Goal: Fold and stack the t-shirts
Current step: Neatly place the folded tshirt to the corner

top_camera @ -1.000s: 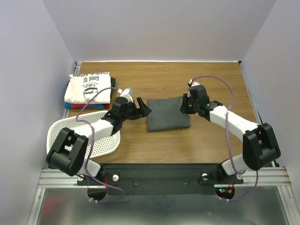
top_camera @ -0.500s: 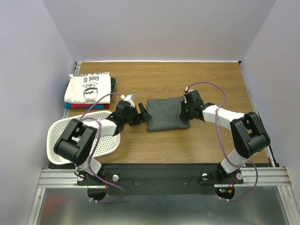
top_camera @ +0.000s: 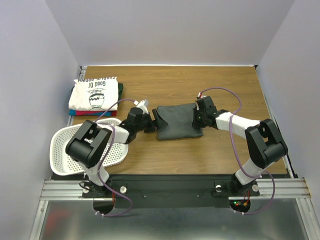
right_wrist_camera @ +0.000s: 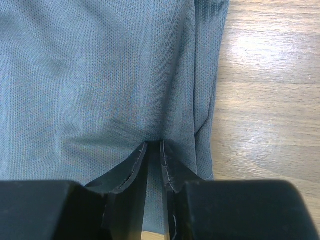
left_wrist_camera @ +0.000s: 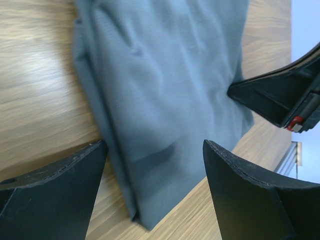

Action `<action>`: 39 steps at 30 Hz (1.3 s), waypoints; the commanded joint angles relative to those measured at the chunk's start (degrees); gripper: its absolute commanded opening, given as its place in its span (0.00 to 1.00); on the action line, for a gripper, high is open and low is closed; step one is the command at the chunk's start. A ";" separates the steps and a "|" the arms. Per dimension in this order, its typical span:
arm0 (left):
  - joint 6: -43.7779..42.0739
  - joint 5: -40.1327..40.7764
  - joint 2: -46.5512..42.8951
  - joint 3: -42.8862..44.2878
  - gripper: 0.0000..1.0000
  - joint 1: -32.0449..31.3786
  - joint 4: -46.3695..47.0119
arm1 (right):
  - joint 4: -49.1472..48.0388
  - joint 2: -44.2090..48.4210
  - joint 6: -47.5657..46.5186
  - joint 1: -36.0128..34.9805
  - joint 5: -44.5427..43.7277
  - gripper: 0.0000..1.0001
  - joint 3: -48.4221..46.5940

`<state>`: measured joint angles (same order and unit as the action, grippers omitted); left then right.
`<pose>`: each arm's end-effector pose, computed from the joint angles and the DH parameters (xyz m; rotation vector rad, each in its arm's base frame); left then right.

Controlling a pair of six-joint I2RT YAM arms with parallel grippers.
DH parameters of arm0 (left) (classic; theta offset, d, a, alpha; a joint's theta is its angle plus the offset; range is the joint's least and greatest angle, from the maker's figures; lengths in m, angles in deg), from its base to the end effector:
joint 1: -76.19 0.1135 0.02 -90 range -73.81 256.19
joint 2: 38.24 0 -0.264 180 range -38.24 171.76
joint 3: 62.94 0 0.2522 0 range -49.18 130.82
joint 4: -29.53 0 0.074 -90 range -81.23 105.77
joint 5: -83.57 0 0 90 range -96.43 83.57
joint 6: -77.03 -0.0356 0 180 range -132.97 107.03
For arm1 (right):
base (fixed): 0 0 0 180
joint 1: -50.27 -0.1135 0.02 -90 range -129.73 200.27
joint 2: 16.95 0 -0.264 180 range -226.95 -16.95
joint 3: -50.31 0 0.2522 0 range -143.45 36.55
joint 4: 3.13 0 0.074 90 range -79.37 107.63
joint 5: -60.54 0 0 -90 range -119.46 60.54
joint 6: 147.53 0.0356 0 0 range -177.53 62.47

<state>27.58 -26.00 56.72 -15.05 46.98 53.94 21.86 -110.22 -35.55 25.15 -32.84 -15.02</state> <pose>0.2681 -0.1636 0.1504 0.0327 2.1205 -1.1007 0.2941 0.1356 0.1715 -0.0440 2.5124 0.2686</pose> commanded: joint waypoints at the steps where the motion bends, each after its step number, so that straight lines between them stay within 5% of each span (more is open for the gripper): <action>1: 1.98 -0.73 4.00 1.11 0.91 -2.95 -0.82 | -2.43 0.20 0.26 0.16 0.04 0.21 0.33; 19: 4.09 2.96 12.88 10.87 0.90 -9.89 -1.08 | -3.05 1.43 0.35 0.16 1.97 0.19 1.56; 25: 3.39 5.59 14.29 12.45 0.80 -10.60 -3.45 | -3.40 1.69 0.35 0.16 2.41 0.19 2.26; 36: -3.19 14.11 17.37 20.70 0.02 -10.60 -14.25 | -4.10 2.92 0.35 0.16 2.76 0.18 3.58; 39: -6.79 17.28 15.53 23.25 0.00 -10.43 -18.81 | -4.02 4.24 0.17 0.16 2.32 0.19 3.85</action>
<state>27.65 -15.80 72.65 5.41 36.64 46.90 19.13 -108.80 -35.42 25.15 -30.70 -11.79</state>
